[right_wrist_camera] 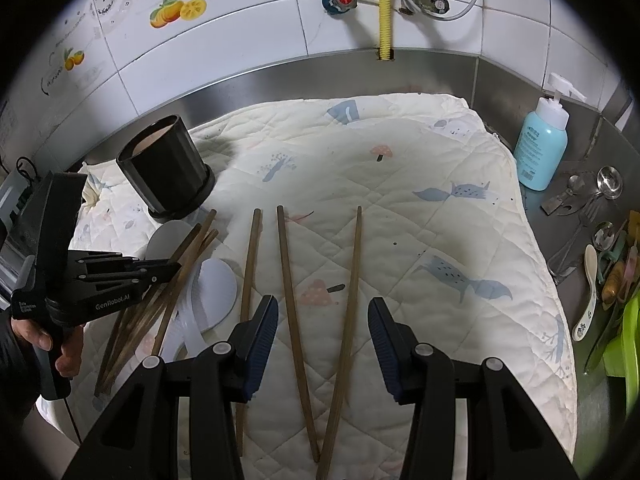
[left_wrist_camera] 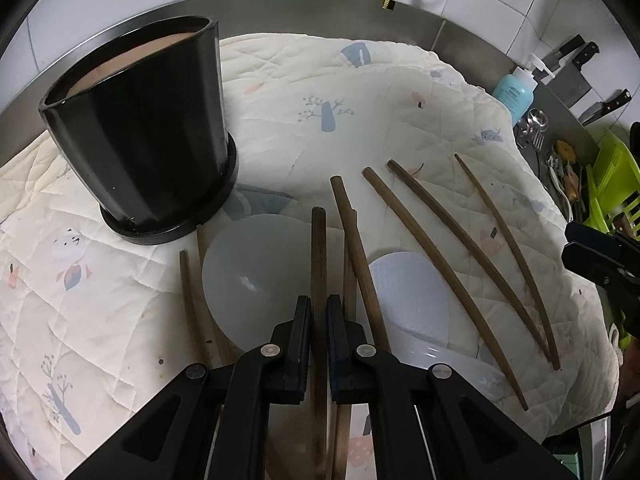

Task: Organize utensils
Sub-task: 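Lift the chopstick with the left tool while the right tool grasps another chopstick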

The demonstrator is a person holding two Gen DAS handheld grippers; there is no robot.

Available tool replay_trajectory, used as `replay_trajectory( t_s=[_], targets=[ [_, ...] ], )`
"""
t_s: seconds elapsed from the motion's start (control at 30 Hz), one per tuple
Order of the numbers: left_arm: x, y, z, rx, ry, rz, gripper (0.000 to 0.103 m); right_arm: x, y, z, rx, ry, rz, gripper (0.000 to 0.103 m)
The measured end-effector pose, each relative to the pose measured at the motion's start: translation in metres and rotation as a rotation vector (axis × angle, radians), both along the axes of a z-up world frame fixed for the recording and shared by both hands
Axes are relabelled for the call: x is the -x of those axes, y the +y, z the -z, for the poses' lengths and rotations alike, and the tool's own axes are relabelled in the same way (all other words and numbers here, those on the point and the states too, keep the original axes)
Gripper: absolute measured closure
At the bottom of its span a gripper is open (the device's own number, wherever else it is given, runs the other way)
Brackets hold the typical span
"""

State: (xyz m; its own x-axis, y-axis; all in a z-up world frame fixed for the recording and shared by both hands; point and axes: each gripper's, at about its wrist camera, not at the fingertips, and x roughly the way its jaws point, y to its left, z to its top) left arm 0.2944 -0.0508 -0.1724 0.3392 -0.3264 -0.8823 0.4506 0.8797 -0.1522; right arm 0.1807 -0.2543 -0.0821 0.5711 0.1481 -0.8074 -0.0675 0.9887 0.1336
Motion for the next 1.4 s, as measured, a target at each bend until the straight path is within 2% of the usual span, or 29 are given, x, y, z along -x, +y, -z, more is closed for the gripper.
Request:
replay_trajectory(
  t_s=[0.4,0.5,0.63,0.83,1.03,1.17,1.33,1.4],
  targets=[
    [0.006,0.016,-0.027,0.072,-0.056,-0.054,0.096,-0.018,0.001,0.011,0.024,0.037,-0.042,0.052],
    [0.008,0.022,-0.036,0.078,-0.073,-0.069,0.096,-0.026,-0.003,0.015,-0.003,0.057,-0.035,0.065],
    [0.014,0.03,-0.047,0.084,-0.094,-0.073,0.096,-0.038,-0.008,0.022,-0.001,0.076,-0.02,0.071],
    [0.022,0.043,-0.063,0.097,-0.121,-0.08,0.096,-0.053,-0.006,0.035,0.025,0.118,-0.02,0.076],
    [0.028,0.053,-0.078,0.115,-0.142,-0.08,0.096,-0.07,-0.011,0.052,0.016,0.187,0.004,0.077],
    [0.031,0.056,-0.085,0.119,-0.158,-0.084,0.096,-0.076,-0.01,0.052,0.026,0.205,0.011,0.078],
    [0.033,0.065,-0.096,0.125,-0.178,-0.099,0.096,-0.079,0.0,0.054,0.1,0.217,-0.014,0.079],
    [0.034,0.066,-0.099,0.125,-0.186,-0.106,0.096,-0.082,0.008,0.055,0.148,0.218,-0.03,0.083]
  ],
)
